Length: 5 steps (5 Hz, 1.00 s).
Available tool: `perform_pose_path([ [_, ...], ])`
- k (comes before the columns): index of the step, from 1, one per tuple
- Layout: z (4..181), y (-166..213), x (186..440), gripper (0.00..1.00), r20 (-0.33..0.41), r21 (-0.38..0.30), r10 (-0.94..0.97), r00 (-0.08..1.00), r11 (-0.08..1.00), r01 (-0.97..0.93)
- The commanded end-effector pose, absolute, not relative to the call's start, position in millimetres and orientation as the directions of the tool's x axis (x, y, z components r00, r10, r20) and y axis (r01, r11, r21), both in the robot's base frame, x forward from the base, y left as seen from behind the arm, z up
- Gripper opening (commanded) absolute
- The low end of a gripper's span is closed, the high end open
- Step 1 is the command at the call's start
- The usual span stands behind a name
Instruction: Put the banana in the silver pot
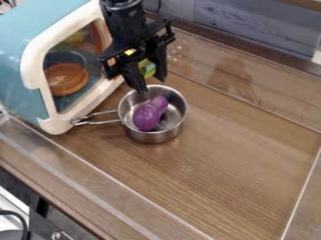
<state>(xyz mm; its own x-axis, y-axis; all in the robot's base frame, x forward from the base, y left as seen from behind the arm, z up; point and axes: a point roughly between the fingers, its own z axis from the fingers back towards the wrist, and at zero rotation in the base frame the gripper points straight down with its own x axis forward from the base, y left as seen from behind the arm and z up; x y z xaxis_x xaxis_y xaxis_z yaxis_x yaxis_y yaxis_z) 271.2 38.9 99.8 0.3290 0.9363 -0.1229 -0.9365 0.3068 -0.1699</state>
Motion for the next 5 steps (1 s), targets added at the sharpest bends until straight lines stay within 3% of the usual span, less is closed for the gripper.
perform_pose_path([
  [1, 95.6, 43.3, 275.3, 0.0, -0.087, -0.21, 0.913, 0.398, 0.374, -0.903],
  [2, 85.5, 49.8, 275.8, 0.0, -0.07, -0.225, 0.89, 0.452, 0.427, -0.876],
  [4, 84.3, 67.6, 275.5, 0.0, -0.039, -0.226, 0.93, 0.365, 0.347, -0.91],
  [5, 91.6, 64.0, 276.4, 0.0, -0.024, -0.227, 0.927, 0.375, 0.36, -0.905],
])
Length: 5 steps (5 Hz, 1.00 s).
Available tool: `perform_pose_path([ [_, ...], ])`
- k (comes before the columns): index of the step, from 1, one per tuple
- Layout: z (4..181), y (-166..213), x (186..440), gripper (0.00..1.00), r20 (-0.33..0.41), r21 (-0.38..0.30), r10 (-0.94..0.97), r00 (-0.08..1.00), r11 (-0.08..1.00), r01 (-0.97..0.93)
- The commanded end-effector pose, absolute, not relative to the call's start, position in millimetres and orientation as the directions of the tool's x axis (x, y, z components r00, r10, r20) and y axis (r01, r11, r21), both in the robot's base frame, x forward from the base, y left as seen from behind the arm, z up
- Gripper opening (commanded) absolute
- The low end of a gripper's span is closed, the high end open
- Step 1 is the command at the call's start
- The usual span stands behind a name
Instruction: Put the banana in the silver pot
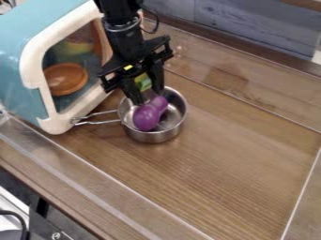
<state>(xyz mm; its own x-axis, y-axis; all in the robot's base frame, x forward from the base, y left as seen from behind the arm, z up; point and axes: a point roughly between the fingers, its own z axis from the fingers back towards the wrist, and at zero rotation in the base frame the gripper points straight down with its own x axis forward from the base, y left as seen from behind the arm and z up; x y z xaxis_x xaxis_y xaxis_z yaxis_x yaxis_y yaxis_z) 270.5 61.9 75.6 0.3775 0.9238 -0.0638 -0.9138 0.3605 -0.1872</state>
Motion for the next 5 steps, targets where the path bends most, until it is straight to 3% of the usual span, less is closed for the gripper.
perform_pose_path([
  [1, 98.5, 60.6, 277.8, 0.0, -0.008, -0.231, 0.923, 0.386, 0.373, -0.898],
  [4, 85.5, 66.6, 273.6, 0.0, 0.031, -0.234, 0.861, 0.507, 0.499, -0.834],
  [5, 86.7, 68.0, 267.8, 0.0, 0.042, -0.229, 0.873, 0.486, 0.482, -0.845],
])
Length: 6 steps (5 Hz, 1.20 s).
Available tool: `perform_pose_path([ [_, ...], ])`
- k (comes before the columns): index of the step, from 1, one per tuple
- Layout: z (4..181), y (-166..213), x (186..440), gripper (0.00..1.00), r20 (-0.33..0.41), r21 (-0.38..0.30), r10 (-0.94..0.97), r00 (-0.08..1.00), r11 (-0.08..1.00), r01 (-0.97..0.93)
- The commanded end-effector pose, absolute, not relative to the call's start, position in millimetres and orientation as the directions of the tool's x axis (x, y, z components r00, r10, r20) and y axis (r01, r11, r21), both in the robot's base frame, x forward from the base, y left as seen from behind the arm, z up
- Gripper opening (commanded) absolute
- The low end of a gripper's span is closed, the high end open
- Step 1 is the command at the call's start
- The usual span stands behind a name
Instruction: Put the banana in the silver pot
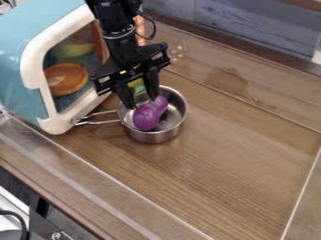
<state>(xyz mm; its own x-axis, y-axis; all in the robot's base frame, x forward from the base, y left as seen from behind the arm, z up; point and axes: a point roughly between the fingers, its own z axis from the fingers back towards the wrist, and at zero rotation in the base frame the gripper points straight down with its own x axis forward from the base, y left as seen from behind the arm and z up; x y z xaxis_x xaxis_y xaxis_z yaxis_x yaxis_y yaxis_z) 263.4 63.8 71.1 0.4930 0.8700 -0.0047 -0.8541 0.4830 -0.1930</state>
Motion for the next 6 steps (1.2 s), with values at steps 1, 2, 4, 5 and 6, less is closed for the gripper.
perform_pose_path([
  [1, 88.5, 60.4, 264.3, 1.0, 0.042, -0.216, 0.88, 0.473, 0.47, -0.856],
  [2, 100.4, 62.2, 261.7, 1.0, 0.041, -0.205, 0.887, 0.459, 0.457, -0.865],
  [4, 123.1, 57.3, 265.1, 1.0, 0.03, -0.207, 0.905, 0.424, 0.42, -0.884],
  [5, 134.9, 51.0, 267.3, 1.0, 0.022, -0.213, 0.917, 0.399, 0.394, -0.894],
  [6, 137.0, 42.3, 270.0, 1.0, 0.009, -0.221, 0.885, 0.466, 0.456, -0.862],
])
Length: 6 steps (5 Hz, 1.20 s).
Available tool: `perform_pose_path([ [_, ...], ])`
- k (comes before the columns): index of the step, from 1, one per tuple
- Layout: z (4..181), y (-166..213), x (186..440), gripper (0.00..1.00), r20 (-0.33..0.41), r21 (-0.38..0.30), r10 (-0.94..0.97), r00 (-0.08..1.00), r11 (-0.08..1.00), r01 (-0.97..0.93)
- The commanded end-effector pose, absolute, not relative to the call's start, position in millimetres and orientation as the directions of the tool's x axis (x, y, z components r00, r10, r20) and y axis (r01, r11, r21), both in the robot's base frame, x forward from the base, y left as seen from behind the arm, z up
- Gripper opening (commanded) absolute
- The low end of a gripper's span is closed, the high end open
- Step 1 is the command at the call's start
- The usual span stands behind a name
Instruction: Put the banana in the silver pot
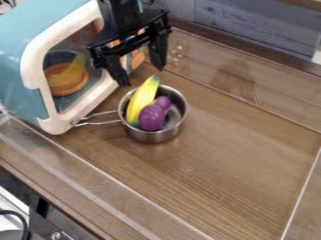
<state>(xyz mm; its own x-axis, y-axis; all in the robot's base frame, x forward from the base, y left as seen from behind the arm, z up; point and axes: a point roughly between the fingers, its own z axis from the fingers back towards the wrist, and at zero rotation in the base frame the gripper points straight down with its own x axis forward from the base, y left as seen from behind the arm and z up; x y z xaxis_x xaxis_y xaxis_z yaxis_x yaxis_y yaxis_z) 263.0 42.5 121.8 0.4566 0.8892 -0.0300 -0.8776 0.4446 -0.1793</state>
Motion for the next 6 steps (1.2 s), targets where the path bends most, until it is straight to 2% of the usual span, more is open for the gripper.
perform_pose_path([
  [1, 139.9, 34.9, 272.9, 1.0, -0.006, -0.234, 0.844, 0.536, 0.52, -0.821],
  [3, 121.4, 29.8, 263.0, 1.0, -0.026, -0.275, 0.761, 0.648, 0.618, -0.737],
  [5, 139.7, 40.5, 262.9, 1.0, -0.037, -0.298, 0.757, 0.653, 0.615, -0.73],
  [6, 142.6, 42.3, 263.1, 1.0, -0.042, -0.325, 0.697, 0.715, 0.668, -0.67],
])
